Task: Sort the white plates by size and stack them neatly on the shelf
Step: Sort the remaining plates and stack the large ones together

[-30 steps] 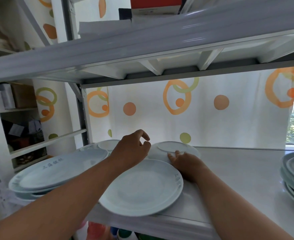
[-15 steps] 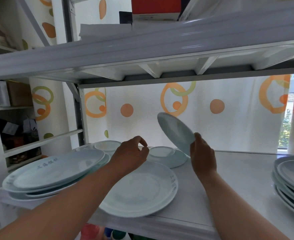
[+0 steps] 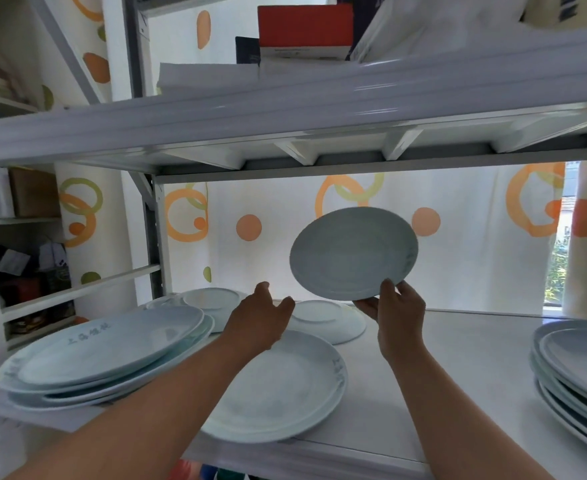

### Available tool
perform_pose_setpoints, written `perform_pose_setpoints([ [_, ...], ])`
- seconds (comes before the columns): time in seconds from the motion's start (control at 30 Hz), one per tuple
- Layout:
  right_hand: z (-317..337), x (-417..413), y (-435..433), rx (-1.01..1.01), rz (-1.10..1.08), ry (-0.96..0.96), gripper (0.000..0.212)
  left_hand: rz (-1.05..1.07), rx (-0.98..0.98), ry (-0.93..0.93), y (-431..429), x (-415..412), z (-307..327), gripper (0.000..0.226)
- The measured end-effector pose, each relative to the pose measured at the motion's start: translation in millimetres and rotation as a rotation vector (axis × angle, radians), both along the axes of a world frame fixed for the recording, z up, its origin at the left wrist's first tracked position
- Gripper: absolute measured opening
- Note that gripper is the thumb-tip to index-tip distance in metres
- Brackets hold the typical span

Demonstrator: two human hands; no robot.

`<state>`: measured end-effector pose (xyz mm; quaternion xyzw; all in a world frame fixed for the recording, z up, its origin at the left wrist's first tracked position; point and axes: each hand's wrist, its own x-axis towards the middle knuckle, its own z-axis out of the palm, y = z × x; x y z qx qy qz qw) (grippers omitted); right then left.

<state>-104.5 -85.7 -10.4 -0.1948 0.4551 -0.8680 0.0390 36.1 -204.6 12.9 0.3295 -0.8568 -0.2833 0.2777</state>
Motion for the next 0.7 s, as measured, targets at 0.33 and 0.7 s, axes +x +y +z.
perform_pose_setpoints([
  [0.33, 13, 45, -2, -0.109, 0.371, -0.071, 0.024, -0.160, 0.497, 0.385, -1, 14, 15, 0.042],
  [0.7, 11, 113, -13, -0.051, 0.521, -0.089, 0.033, -0.067, 0.511, 0.688, -7, 75, 14, 0.033],
])
